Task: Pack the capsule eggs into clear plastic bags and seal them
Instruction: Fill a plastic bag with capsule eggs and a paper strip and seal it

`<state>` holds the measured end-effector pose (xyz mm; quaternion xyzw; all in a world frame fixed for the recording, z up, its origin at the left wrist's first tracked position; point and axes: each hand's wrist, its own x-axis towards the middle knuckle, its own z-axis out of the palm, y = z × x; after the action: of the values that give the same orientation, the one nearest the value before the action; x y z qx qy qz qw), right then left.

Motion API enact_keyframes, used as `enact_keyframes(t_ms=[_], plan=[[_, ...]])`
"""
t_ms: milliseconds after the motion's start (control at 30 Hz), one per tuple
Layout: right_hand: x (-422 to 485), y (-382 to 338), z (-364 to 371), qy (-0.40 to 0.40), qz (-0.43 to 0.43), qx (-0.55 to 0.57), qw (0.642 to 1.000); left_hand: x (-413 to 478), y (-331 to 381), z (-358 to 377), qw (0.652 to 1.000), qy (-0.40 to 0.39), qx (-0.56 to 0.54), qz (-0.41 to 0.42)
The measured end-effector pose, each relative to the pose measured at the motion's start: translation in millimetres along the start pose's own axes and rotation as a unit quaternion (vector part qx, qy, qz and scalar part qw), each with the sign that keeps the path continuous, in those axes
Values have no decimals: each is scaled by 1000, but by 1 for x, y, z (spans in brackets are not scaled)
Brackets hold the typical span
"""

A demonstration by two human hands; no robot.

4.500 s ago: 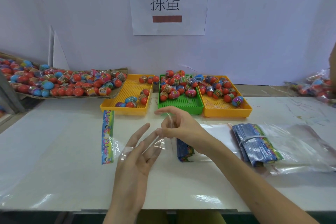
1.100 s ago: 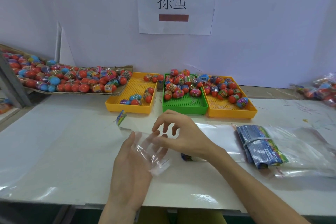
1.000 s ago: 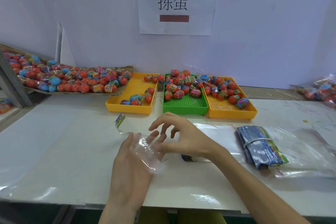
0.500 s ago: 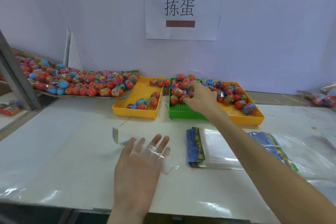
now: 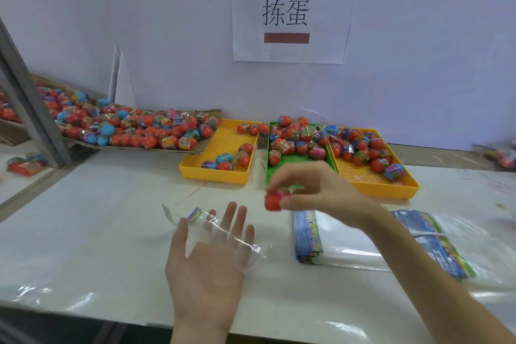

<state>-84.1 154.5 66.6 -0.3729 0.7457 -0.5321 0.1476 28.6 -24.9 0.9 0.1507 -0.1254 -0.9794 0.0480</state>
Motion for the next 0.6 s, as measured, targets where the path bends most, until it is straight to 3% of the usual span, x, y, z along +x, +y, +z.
enact_keyframes(t_ms=[67,200,600], plan=[[-12,-5,10,-47,13,9,999,5,-1,3,1000,9,-14,21],[-13,-2,29,-120,19,-81,989,14,-9,8,998,17,-40,51],[-10,1,52,-74,31,-190,979,20,-20,10,998,11,-14,52]])
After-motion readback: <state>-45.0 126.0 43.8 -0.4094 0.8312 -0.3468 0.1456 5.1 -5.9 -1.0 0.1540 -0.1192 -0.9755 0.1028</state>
